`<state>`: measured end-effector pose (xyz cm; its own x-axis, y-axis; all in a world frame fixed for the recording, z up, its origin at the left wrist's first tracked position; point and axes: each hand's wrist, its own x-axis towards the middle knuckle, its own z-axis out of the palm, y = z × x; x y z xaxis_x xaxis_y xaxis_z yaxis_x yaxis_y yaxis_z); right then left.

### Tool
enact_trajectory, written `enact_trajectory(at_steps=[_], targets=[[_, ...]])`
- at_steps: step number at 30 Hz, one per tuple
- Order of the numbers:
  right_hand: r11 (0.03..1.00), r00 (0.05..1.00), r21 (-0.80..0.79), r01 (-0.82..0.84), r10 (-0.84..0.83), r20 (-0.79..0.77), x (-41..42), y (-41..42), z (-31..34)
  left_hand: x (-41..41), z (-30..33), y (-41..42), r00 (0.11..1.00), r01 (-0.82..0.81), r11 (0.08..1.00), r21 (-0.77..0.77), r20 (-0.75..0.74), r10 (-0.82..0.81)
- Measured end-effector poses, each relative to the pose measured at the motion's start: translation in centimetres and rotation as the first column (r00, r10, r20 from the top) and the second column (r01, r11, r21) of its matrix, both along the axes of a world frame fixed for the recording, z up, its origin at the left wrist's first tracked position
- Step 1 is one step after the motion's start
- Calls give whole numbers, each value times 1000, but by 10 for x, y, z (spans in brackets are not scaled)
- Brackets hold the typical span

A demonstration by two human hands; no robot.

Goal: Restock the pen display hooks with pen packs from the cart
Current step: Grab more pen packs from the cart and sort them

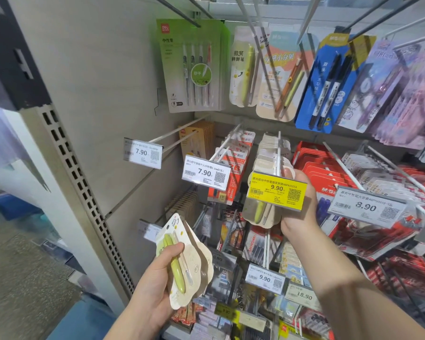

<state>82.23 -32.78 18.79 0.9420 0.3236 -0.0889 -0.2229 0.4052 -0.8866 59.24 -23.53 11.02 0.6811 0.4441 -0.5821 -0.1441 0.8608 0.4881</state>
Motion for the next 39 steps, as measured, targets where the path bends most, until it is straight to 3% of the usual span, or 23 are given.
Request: enact_trajectory(at_steps=[17, 20, 26, 34, 39], targets=[[983, 992, -183, 10, 13, 122, -3, -5, -5, -3, 6, -5, 1000, 21, 1000, -20, 1, -21], [943, 979, -333, 8, 60, 194, -6, -10, -17, -2, 7, -8, 999, 42, 999, -16, 21, -42], [886, 976, -464, -3, 104, 193, -27, -16, -25, 0, 9, -14, 996, 81, 997, -8, 50, -80], [821, 997, -571, -7, 52, 62, -47, -32, -46, 2, 2, -15, 992, 125, 989, 76, -23, -124], [816, 982, -559, -148, 190, 17, -58, -34, -69, 5, 1, -19, 983, 181, 974, 138, -42, -177]])
